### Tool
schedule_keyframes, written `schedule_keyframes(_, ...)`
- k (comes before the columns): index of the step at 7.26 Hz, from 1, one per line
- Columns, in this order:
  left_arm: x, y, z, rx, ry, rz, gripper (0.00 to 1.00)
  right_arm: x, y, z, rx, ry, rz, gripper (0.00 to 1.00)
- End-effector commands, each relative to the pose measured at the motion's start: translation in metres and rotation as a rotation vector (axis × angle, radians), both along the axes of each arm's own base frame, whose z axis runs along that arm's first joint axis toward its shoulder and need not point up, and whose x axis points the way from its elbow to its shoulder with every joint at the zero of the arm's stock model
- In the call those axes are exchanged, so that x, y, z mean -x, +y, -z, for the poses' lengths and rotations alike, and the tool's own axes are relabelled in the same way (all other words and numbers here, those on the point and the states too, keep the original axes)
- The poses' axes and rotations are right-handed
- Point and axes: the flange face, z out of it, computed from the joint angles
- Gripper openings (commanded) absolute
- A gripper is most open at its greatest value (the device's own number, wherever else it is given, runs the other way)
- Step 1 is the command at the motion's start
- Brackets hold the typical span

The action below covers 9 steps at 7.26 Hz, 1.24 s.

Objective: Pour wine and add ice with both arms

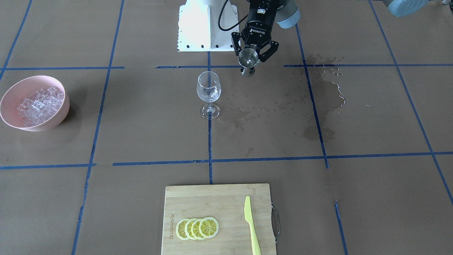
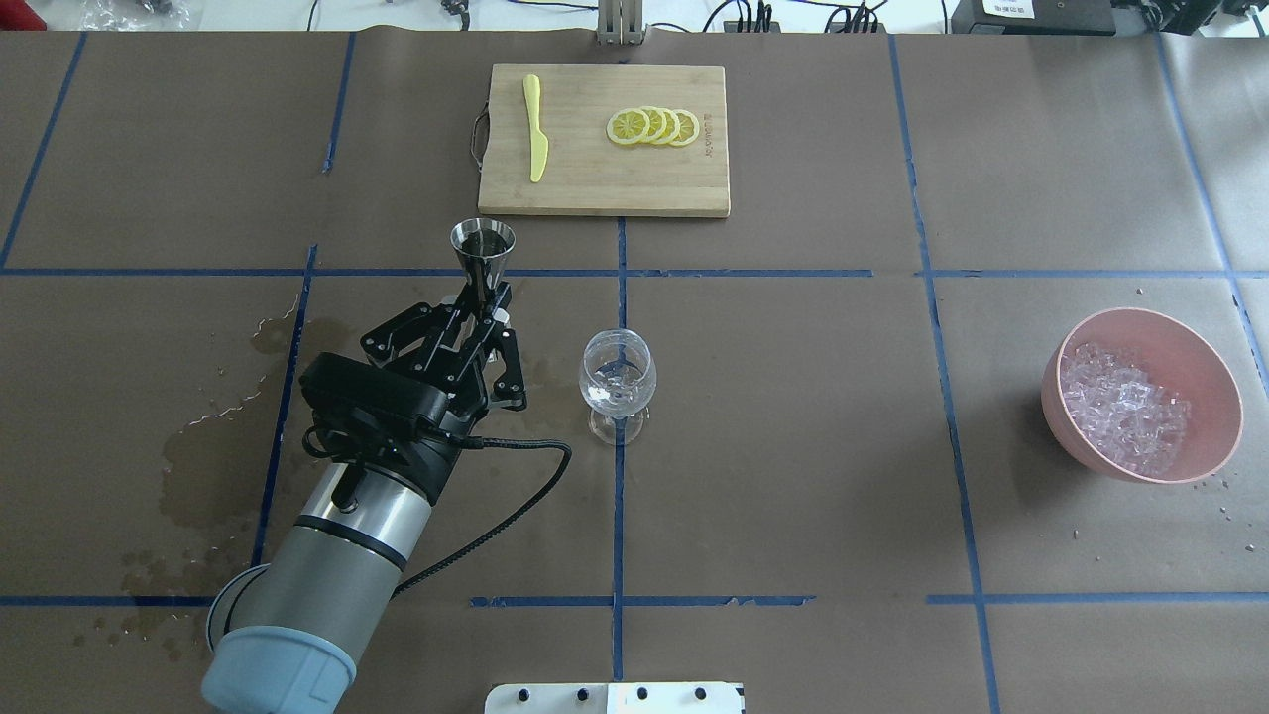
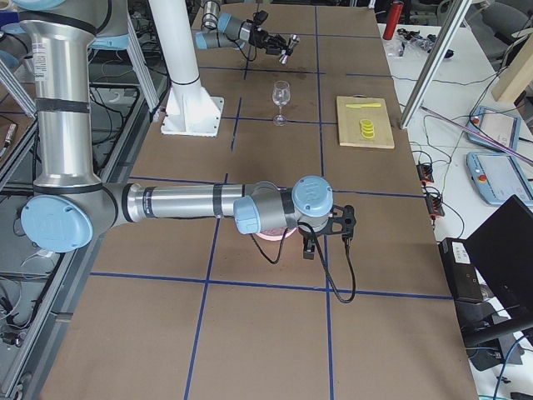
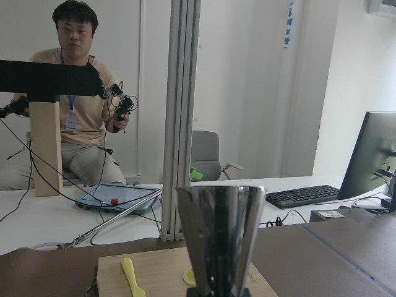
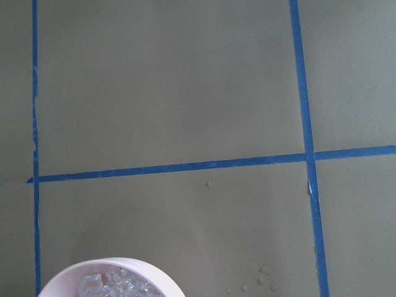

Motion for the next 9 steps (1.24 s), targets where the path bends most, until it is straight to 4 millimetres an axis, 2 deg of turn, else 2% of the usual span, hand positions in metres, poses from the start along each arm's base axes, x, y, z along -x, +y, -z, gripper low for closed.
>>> schedule_keyframes(1, -0.009, -0.001, -0.003, -0.03, -0.116, 0.028, 0.0, 0.0, 0.0, 0.0, 0.0, 0.0, 0.0, 1.0)
schedule_keyframes(4, -0.021, -0.003, -0.006, -0.065, -0.28, 0.085, 0.0, 0.0, 0.0, 0.001, -0.003, 0.0, 0.0, 1.0)
schedule_keyframes(5, -0.032, -0.004, -0.003, -0.066, -0.297, 0.092, 0.0, 0.001, -0.001, 0.001, -0.003, 0.0, 0.002, 1.0)
schedule_keyframes(7, -0.042, 0.001, -0.006, -0.089, -0.381, 0.086, 0.0, 0.0, 0.0, 0.0, -0.001, 0.0, 0.0, 1.0)
schedule_keyframes(9, -0.042, 0.004, -0.001, -0.139, -0.517, 0.093, 0.0, 0.0, 0.0, 0.0, -0.001, 0.0, 0.0, 1.0)
